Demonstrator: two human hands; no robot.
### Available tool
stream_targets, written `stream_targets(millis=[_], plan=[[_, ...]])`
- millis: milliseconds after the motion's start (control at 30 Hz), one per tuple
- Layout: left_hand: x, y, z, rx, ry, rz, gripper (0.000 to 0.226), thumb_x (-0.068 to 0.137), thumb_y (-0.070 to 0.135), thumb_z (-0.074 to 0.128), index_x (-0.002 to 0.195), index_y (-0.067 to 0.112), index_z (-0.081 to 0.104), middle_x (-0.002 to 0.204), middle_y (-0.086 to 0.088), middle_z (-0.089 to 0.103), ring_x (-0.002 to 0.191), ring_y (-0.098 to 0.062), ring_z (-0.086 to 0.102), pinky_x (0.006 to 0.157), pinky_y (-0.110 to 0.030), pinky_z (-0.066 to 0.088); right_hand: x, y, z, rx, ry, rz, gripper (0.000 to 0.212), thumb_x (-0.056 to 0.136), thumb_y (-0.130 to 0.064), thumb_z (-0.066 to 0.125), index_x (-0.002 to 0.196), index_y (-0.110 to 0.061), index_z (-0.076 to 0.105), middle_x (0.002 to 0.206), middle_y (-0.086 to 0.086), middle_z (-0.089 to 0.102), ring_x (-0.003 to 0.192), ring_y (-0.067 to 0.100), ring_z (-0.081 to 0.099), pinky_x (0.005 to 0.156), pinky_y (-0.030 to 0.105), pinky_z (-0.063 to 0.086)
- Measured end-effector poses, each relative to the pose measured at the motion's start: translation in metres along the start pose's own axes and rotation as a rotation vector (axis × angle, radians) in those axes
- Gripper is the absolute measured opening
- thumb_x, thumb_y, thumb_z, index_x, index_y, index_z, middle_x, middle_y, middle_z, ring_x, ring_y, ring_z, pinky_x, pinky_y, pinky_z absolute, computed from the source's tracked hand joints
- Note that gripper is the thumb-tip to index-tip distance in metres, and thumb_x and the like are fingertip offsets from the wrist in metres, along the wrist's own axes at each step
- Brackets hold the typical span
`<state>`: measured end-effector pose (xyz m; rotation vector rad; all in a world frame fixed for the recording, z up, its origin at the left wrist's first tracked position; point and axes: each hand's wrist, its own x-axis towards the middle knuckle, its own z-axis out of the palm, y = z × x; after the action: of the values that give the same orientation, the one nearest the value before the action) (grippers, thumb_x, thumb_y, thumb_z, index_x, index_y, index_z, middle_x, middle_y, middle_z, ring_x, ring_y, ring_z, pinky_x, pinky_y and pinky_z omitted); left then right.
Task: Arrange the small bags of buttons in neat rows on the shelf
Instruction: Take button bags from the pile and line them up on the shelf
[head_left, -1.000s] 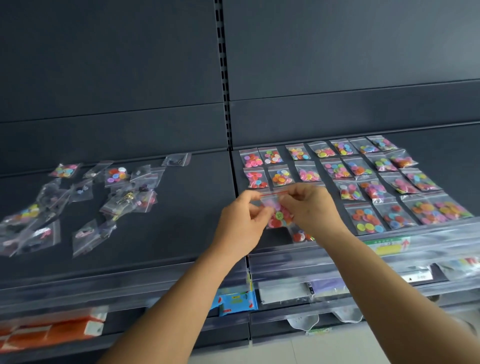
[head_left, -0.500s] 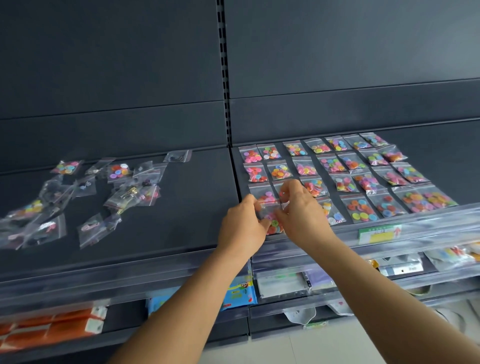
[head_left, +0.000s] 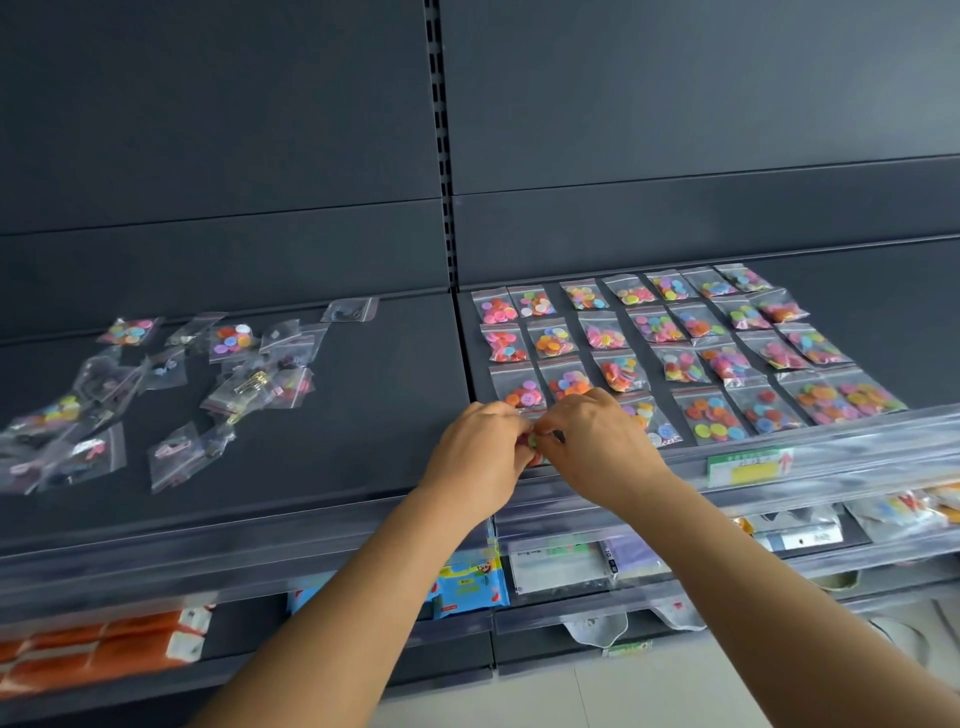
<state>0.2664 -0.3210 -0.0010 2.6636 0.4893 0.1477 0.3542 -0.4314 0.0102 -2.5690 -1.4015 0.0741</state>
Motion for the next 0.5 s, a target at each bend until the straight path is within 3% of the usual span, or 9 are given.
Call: stream_targets(millis=[133,233,367,500], plan=[[-0.002,0.001,-0.001,-0.001,-0.009,-0.012,0.019,0.093,0.022,0.056,0.108,0.017,0.068,0.121,0.002,0.059,0.112,-0.017,0.050,0.091,-0.033,0.044,0.003,0.004,0.003,0.019,-0.031,0.009,0.028,0.097,-0.030,0.044,0.106,-0.019,0.068,0.110,0.001,0.064,0.114,0.019,0.045,0.088,0.021,0.035],[-0.003,0.002,-0.001,-0.035,0.010,-0.018,0.034,0.094,0.021,0.055,0.127,0.021,0.059,0.135,0.007,0.050,0.122,-0.016,0.045,0.099,-0.031,0.040,0.006,0.007,0.004,0.071,-0.009,0.005,0.024,0.096,-0.029,0.048,0.108,-0.018,0.067,0.109,0.002,0.063,0.114,0.022,0.046,0.091,0.025,0.037],[0.007,-0.001,-0.003,0.007,0.044,-0.077,0.055,0.097,0.012,0.049,0.148,0.019,0.030,0.154,0.008,0.025,0.139,-0.014,0.029,0.111,-0.026,0.026,0.015,0.010,0.004,0.054,-0.002,-0.002,0.037,0.096,-0.026,0.045,0.132,-0.018,0.050,0.128,0.001,0.055,0.123,0.023,0.041,0.103,0.028,0.031],[0.027,0.000,-0.010,0.102,0.015,-0.111,0.077,0.090,-0.008,0.045,0.153,0.019,0.010,0.160,0.005,0.006,0.146,-0.017,0.013,0.116,-0.031,0.015,0.033,0.012,0.003,0.011,-0.016,-0.003,0.055,0.093,-0.018,0.046,0.145,-0.016,0.030,0.149,-0.001,0.035,0.138,0.022,0.023,0.110,0.037,0.025]])
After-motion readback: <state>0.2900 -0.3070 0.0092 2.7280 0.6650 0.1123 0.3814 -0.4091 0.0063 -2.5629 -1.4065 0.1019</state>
